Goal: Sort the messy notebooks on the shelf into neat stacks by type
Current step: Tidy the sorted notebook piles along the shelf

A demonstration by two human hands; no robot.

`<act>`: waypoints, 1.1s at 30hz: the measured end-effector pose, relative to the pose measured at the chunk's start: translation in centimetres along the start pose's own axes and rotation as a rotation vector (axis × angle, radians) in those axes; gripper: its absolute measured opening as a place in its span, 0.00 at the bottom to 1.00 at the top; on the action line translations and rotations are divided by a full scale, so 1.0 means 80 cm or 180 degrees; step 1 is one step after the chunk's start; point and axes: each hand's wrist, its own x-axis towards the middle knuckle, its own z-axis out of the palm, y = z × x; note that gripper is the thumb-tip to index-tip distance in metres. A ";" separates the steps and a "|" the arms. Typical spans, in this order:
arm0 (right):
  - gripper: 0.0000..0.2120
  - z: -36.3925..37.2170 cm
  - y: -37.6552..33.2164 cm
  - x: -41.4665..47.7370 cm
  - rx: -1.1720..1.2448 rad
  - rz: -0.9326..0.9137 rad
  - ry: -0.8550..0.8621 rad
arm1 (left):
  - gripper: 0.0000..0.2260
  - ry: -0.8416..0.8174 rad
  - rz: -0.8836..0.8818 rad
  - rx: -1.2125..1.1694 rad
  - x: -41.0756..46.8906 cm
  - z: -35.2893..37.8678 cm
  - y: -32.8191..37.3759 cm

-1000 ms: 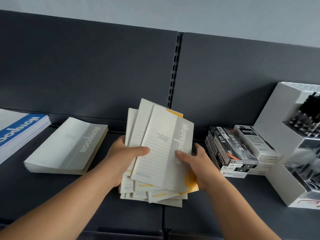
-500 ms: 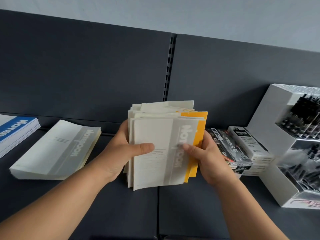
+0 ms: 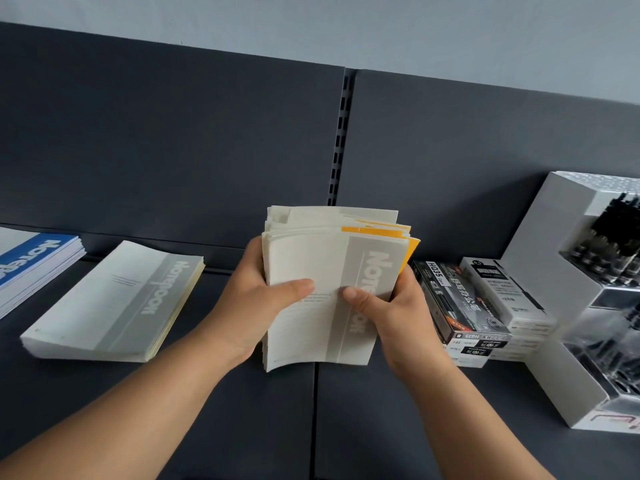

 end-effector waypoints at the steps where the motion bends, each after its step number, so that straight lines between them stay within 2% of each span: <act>1: 0.28 -0.001 -0.005 0.001 0.0036 -0.0068 -0.0012 | 0.29 -0.0069 0.0030 0.0016 0.002 -0.001 0.004; 3: 0.33 -0.005 -0.014 0.004 0.0064 -0.0136 -0.0104 | 0.38 -0.0190 0.0063 -0.0012 0.005 -0.005 0.011; 5: 0.44 -0.010 -0.019 0.004 -0.0032 -0.0086 -0.0215 | 0.48 -0.0181 0.0057 -0.0065 0.006 -0.010 0.015; 8: 0.55 -0.010 -0.022 0.003 -0.0219 -0.0001 -0.0365 | 0.55 -0.0217 0.0053 -0.0164 -0.001 -0.009 0.021; 12: 0.55 -0.006 -0.028 0.009 -0.0020 0.0165 -0.0645 | 0.52 -0.0282 0.0006 -0.0223 0.001 -0.004 0.026; 15: 0.51 -0.009 -0.031 0.010 -0.0027 0.0068 -0.0416 | 0.48 -0.0013 0.0220 -0.0121 0.001 -0.009 0.033; 19: 0.40 -0.004 -0.031 0.000 -0.0089 -0.0083 -0.0320 | 0.31 -0.0132 0.0800 0.0975 -0.011 -0.008 0.046; 22: 0.38 0.001 -0.036 -0.005 -0.0128 -0.0190 -0.0242 | 0.24 -0.0135 0.0946 0.2003 -0.009 -0.012 0.052; 25: 0.37 0.004 -0.045 -0.011 -0.0499 -0.0462 -0.0056 | 0.27 -0.0102 0.0930 0.2913 -0.007 -0.022 0.063; 29: 0.31 0.005 -0.051 -0.014 -0.0946 -0.0624 -0.0021 | 0.31 -0.0159 0.1470 0.4448 -0.014 -0.020 0.084; 31: 0.26 0.000 -0.056 -0.010 -0.1043 -0.0550 -0.0075 | 0.30 -0.0332 0.1179 0.4893 -0.015 -0.015 0.092; 33: 0.22 -0.005 -0.060 -0.006 -0.0927 -0.0417 -0.0195 | 0.30 -0.0519 0.0750 0.4902 -0.011 -0.012 0.099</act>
